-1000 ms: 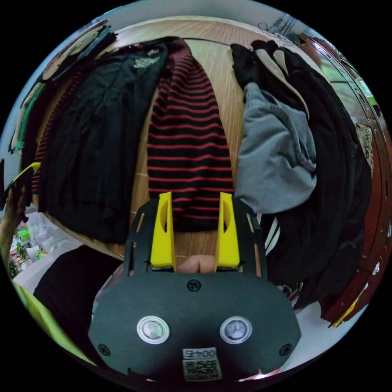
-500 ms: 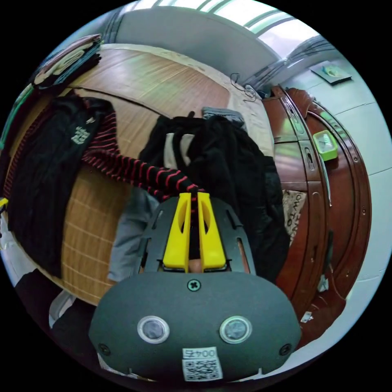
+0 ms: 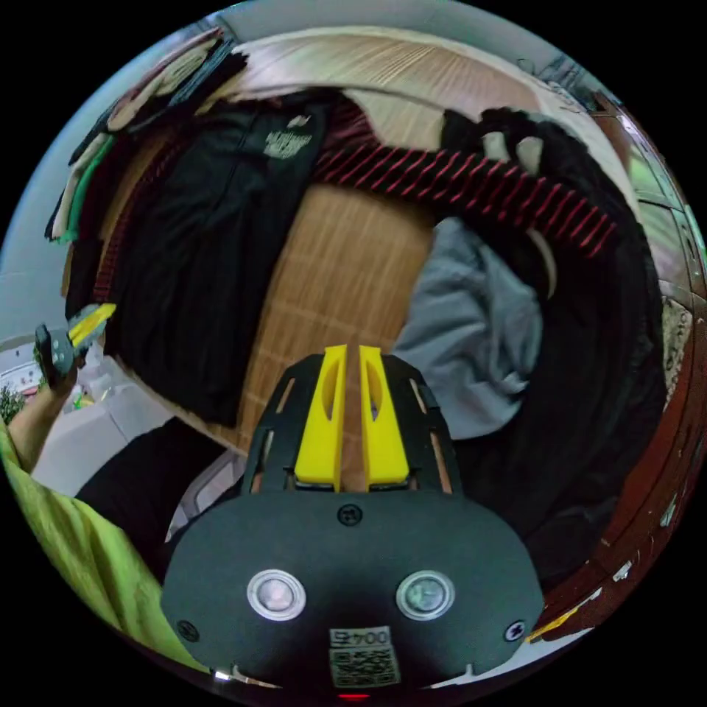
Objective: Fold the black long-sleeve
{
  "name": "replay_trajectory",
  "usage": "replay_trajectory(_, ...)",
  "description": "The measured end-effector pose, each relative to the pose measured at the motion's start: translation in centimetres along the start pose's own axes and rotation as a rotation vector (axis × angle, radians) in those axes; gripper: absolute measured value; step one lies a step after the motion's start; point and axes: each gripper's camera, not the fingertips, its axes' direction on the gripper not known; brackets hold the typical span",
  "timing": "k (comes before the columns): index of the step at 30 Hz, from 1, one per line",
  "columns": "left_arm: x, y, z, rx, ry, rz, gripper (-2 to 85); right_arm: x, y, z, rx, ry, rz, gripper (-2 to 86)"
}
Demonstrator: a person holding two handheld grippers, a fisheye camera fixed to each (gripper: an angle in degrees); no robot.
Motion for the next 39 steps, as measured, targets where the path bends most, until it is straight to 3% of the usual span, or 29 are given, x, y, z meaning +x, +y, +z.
replay_trajectory(4, 2.4, 1.1, 3.8, -0.045, -0.030, 0.126, 0.4, -4.3, 3.5, 7.0, -0.146, 0.092, -0.004, -0.2)
replay_trajectory(11, 3.2, 3.6, 7.2, 0.019, -0.067, 0.101, 0.3, -2.1, 4.4, 7.0, -0.083, 0.092, 0.067, -0.4)
replay_trajectory(15, -0.8, 3.7, 8.4, -0.031, 0.123, -0.049, 0.6, -0.1, 5.6, 5.7, -0.025, 0.043, 0.079, -0.3)
replay_trajectory(19, -7.5, 7.7, 6.4, 0.080, 0.246, -0.158, 1.3, -0.5, 8.9, 0.9, 0.174, -0.034, 0.168, 2.5)
replay_trajectory(25, -7.1, 14.7, 7.4, 0.032, 0.214, 0.121, 6.0, -5.8, 12.1, 1.3, 0.207, -0.109, 0.132, 8.3)
replay_trajectory(31, -2.4, 16.7, 8.6, 0.101, 0.155, 0.392, 9.7, -7.0, 12.3, 2.4, 0.170, -0.119, 0.130, 9.1)
replay_trajectory(39, -0.1, 18.2, 11.7, 0.104, 0.074, 0.504, 8.6, -7.7, 13.2, 3.0, 0.129, -0.062, 0.010, 9.9)
